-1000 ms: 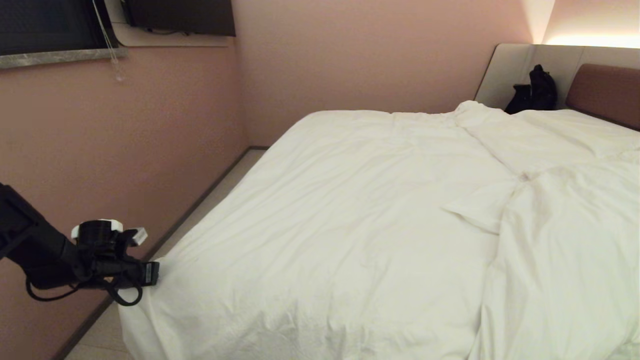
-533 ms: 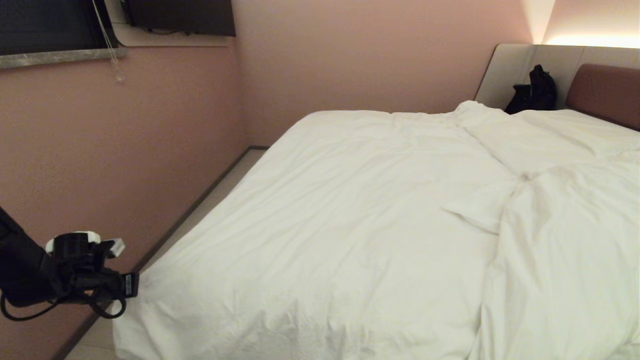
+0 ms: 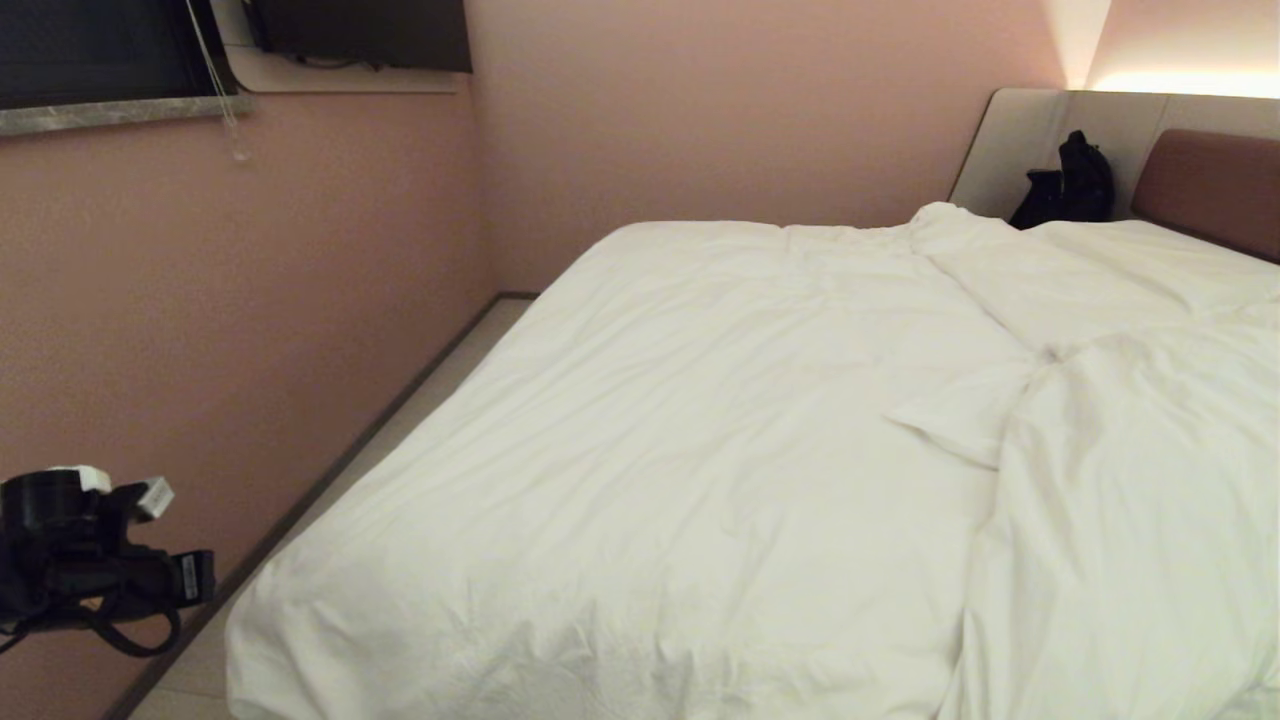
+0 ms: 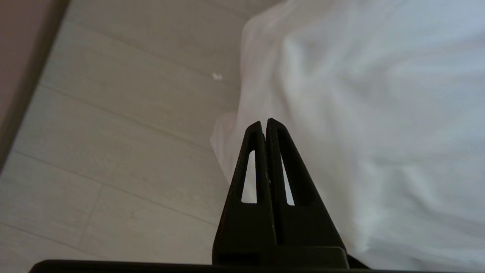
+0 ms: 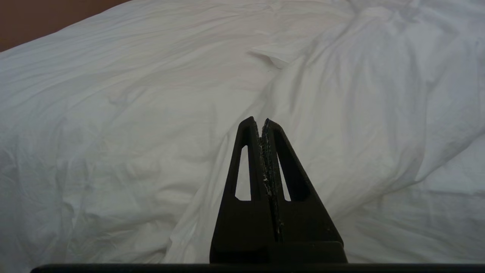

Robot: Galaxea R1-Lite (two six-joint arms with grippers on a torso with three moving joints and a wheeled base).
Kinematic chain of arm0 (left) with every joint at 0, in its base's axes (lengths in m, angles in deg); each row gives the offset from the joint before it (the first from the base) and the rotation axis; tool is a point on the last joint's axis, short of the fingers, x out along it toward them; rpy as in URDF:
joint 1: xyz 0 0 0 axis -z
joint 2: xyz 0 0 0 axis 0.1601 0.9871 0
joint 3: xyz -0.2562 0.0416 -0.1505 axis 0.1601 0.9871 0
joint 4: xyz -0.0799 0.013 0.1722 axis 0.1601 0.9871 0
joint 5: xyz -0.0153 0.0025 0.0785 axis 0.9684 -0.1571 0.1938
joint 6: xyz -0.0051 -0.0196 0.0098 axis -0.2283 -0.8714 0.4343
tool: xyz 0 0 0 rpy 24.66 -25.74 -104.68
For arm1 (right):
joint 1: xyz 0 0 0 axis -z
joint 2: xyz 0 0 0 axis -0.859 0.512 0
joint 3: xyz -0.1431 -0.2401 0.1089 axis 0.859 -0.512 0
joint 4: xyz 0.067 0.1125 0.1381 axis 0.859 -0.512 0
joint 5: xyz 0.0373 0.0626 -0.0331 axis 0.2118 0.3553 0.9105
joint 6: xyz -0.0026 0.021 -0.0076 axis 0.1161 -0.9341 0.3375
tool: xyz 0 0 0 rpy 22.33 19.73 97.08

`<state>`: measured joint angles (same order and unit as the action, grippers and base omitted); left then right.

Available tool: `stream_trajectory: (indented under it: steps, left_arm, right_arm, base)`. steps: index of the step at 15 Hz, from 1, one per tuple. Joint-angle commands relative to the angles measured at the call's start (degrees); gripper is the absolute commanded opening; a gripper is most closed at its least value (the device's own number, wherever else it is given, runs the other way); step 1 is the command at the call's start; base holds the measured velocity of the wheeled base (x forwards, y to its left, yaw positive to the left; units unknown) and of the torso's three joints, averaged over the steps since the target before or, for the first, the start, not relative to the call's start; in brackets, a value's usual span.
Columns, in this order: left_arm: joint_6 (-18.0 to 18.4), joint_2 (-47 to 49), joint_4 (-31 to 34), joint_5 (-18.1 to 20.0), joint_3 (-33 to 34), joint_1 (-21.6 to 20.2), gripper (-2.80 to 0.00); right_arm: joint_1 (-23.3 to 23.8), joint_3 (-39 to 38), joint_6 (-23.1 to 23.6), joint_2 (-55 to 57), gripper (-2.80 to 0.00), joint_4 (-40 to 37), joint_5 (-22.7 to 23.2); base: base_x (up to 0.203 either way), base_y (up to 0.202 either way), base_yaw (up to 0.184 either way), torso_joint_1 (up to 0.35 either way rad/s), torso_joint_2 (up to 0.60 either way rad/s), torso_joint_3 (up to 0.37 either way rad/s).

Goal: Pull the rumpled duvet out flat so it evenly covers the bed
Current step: Flatten the corners of the folded blanket, then hold the folded corner of the quilt

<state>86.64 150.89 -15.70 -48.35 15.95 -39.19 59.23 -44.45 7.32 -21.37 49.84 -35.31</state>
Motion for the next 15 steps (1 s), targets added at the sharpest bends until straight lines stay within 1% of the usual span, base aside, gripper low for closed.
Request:
stream_trajectory:
  steps: [1,3,5,7,9,11,15]
  left_arm:
    - [-0.01,-5.95,-0.15,0.21,1.81,-0.03,-2.80]
    - [-0.55,-10.03,-0.10,0.32,3.57,1.00,-2.80]
    - [-2.99,-15.06,0.28,0.27,4.23,3.34,-2.80]
    - [-5.97,-20.90,0.55,0.12,5.33,6.77,-2.80]
    - [-7.82,-25.26,0.66,-0.13,6.68,9.10,-2.80]
    - [-9.32,-31.66,1.73,-0.28,7.83,10.20,-2.80]
    - [-10.96,-43.28,8.32,0.00,8.59,10.60,-2.80]
  right_arm:
    - [-0.02,0.00,-0.03,0.07,-2.80,0.03,0.00]
    - [-0.02,0.00,-0.03,0.07,-2.80,0.03,0.00]
    - [-0.02,0.00,0.01,0.07,-2.80,0.03,0.00]
    - [-0.02,0.00,-0.05,0.07,-2.80,0.03,0.00]
    - [-0.02,0.00,-0.05,0.07,-2.80,0.03,0.00]
    - [-0.02,0.00,-0.01,0.07,-2.80,0.03,0.00]
    - [-0.02,0.00,-0.05,0.07,-2.80,0.03,0.00]
  base:
    - [0.000,0.000,0.000,0.000,0.00,0.000]
    - [0.000,0.000,0.000,0.000,0.00,0.000]
    - [0.000,0.000,0.000,0.000,0.00,0.000]
    - [0.000,0.000,0.000,0.000,0.00,0.000]
    - [0.000,0.000,0.000,0.000,0.00,0.000]
    - [0.000,0.000,0.000,0.000,0.00,0.000]
    - [0.000,0.000,0.000,0.000,0.00,0.000]
